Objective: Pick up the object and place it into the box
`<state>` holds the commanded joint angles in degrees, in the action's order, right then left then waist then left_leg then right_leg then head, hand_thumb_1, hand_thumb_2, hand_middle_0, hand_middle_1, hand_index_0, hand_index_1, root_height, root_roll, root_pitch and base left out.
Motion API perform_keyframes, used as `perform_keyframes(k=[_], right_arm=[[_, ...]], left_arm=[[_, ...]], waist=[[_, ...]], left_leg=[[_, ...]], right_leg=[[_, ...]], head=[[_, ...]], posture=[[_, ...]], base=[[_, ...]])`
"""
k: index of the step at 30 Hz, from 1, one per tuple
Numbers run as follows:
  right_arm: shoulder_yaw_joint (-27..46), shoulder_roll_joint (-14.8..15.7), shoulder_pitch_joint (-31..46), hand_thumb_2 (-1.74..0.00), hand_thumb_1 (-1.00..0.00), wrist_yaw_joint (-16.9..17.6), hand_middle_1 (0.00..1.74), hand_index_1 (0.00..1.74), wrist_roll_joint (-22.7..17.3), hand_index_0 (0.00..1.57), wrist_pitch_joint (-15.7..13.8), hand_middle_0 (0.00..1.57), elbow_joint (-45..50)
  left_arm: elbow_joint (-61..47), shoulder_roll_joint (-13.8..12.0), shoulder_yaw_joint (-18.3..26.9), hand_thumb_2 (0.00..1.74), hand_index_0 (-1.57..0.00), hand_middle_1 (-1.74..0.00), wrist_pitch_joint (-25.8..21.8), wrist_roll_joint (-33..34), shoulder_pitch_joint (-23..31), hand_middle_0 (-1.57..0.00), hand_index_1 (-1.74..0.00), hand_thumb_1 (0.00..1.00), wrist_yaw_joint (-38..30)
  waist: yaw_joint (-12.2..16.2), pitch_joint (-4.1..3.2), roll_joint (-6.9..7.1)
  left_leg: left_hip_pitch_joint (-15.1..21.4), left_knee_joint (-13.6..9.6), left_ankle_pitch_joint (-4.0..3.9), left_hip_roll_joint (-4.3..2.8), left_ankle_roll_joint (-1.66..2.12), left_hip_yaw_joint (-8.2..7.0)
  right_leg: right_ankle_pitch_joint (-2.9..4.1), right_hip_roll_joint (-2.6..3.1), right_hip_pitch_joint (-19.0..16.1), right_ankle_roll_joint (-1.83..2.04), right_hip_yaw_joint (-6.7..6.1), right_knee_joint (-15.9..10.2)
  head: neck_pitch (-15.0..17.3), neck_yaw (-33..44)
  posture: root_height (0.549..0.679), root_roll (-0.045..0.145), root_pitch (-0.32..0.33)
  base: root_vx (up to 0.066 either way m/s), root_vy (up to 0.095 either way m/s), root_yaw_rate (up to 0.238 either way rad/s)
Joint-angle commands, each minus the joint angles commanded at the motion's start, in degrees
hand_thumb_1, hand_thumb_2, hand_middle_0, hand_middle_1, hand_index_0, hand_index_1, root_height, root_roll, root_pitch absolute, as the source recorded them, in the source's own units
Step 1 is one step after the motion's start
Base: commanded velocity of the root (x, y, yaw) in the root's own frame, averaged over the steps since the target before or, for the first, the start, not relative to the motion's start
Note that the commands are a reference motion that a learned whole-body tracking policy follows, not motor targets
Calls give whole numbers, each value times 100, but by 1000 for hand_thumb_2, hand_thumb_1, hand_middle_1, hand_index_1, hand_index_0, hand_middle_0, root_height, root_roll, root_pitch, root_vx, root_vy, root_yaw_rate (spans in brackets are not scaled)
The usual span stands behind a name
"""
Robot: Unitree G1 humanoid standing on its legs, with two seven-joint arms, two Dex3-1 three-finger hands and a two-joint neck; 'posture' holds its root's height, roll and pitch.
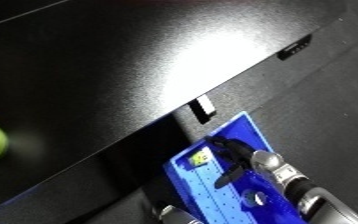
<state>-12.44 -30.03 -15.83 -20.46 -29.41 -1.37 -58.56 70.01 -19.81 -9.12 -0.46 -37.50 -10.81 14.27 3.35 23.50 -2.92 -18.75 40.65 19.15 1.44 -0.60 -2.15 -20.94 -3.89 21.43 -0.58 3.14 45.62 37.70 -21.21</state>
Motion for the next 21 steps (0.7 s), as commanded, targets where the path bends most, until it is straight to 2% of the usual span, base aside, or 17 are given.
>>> perform_keyframes(k=[7, 15, 21], right_arm=[[-83, 226, -117, 0, 0, 68, 0, 0, -15, 0, 297, 0, -2], [-254, 465, -162, 0, 0, 323, 0, 0, 132, 0, 293, 0, -293], [-358, 593, -175, 0, 0, 534, 0, 0, 121, 0, 287, 0, -452]], left_arm=[[-3, -51, -12, 0, 0, 0, 95, 43, -58, 0, 0, 0, 126], [9, -193, -52, 0, 0, 0, -23, 279, -234, 0, 0, 0, 109], [-2, -283, -129, 0, 0, 0, -53, 338, -361, 0, 0, 0, 146]], waist=[[-138, -3, 55], [-346, 63, 128], [-478, 136, 138]], left_leg=[[-110, 64, -145, -24, 22, 90], [-151, -20, -309, -46, 33, 206], [-149, -135, -440, -56, 54, 302]], right_leg=[[-10, -59, 1, 25, 129, 84], [40, -152, -51, 93, 332, 110], [34, -237, -84, 129, 469, 165]], head=[[-24, 1342], [-12, 2427], [45, 3146]], posture=[[634, 65, -54], [633, 54, -63], [632, 52, -69]], base=[[10, -37, 131], [5, -57, 175], [-1, -36, 200]])
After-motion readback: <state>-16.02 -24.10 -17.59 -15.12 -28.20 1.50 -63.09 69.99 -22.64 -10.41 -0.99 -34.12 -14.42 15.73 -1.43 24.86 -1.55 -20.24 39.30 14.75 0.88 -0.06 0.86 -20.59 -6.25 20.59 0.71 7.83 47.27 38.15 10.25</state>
